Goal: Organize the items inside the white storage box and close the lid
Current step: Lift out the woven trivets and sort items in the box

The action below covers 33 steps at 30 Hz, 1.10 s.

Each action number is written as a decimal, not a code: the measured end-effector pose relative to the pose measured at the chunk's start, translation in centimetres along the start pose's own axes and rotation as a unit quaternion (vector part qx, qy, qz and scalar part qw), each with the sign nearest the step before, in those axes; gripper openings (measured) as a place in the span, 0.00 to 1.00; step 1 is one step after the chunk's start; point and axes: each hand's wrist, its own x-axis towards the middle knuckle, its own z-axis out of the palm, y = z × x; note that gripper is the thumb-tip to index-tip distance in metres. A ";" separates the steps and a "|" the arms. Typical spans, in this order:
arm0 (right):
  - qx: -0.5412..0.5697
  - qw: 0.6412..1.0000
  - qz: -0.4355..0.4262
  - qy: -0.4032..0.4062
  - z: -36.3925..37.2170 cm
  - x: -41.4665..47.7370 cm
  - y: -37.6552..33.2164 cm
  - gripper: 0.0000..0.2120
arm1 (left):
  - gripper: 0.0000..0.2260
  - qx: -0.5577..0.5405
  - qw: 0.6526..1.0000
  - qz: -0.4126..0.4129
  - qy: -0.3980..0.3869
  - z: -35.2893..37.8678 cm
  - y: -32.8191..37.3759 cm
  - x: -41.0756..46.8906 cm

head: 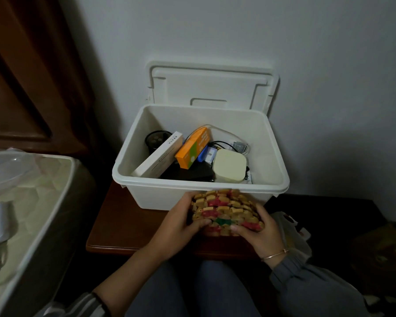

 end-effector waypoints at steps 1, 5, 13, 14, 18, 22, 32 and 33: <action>0.003 1.000 -0.004 -0.001 -0.1 0.2 -0.2 0.29 | 0.23 0.005 1.000 -0.003 -0.012 -0.5 0.3 0.3; 0.000 1.000 0.007 0.003 0.1 0.5 -0.1 0.30 | 0.21 0.059 0.997 -0.007 -0.046 -1.2 0.7 0.9; -0.005 0.999 0.048 -0.015 1.4 0.1 1.8 0.31 | 0.27 0.020 0.999 -0.044 -0.021 0.4 -1.9 -0.2; -0.003 0.998 0.054 -0.025 1.5 0.1 2.0 0.32 | 0.28 0.009 0.998 -0.051 -0.017 0.6 -2.1 -0.2; 0.064 0.994 0.093 -0.002 2.1 0.2 3.0 0.34 | 0.30 -0.095 0.991 -0.089 0.039 1.7 -2.8 -0.7; 0.120 0.986 0.109 0.028 2.8 -0.2 3.4 0.37 | 0.32 -0.176 0.975 -0.107 0.087 3.0 -2.6 -1.3; 0.093 0.990 0.094 0.056 5.2 -0.5 3.1 0.38 | 0.18 -0.266 0.882 -0.271 0.280 5.2 1.0 0.0; 0.090 0.990 0.089 0.062 5.2 -0.5 3.1 0.37 | 0.15 -0.265 0.874 -0.280 0.296 5.3 1.0 0.1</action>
